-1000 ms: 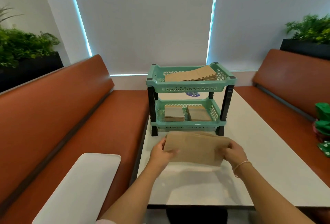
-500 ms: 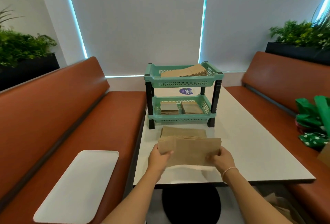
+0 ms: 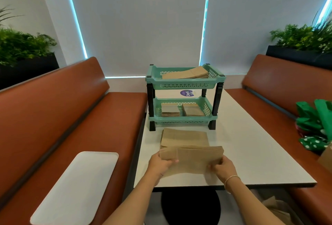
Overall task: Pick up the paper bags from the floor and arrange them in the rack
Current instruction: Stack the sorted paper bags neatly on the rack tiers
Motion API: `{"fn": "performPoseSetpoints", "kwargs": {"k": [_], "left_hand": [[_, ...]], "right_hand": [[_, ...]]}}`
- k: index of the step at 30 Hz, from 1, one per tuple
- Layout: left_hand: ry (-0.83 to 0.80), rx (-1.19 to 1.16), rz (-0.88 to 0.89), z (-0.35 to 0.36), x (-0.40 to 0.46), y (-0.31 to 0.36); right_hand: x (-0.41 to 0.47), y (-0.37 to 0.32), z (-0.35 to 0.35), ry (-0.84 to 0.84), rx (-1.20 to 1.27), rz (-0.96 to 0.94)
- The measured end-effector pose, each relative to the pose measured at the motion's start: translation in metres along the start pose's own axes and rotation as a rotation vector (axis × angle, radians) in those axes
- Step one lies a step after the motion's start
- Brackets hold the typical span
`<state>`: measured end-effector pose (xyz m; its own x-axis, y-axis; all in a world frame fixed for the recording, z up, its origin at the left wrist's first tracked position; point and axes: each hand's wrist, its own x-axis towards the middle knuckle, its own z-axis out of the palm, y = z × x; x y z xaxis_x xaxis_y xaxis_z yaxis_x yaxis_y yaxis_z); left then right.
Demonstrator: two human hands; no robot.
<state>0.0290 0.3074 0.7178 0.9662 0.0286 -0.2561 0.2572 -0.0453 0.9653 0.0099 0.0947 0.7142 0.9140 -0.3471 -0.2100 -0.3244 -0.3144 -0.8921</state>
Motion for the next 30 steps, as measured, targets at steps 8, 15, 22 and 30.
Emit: {"fn": "performPoseSetpoints", "kwargs": {"k": [8, 15, 22, 30], "left_hand": [[0.073, -0.295, -0.073, 0.002, 0.004, 0.005], [-0.005, -0.689, -0.095, 0.026, -0.007, 0.019], [-0.005, -0.321, 0.053, -0.008, 0.001, 0.028], [-0.075, 0.118, 0.092, 0.007, 0.010, 0.038]], "right_hand": [[-0.006, -0.015, 0.005, 0.050, 0.156, 0.077], [-0.023, -0.032, 0.051, -0.349, 0.456, 0.097], [-0.012, -0.046, 0.037, -0.154, 0.273, -0.076], [-0.018, -0.044, 0.036, -0.164, -0.208, -0.193]]}}
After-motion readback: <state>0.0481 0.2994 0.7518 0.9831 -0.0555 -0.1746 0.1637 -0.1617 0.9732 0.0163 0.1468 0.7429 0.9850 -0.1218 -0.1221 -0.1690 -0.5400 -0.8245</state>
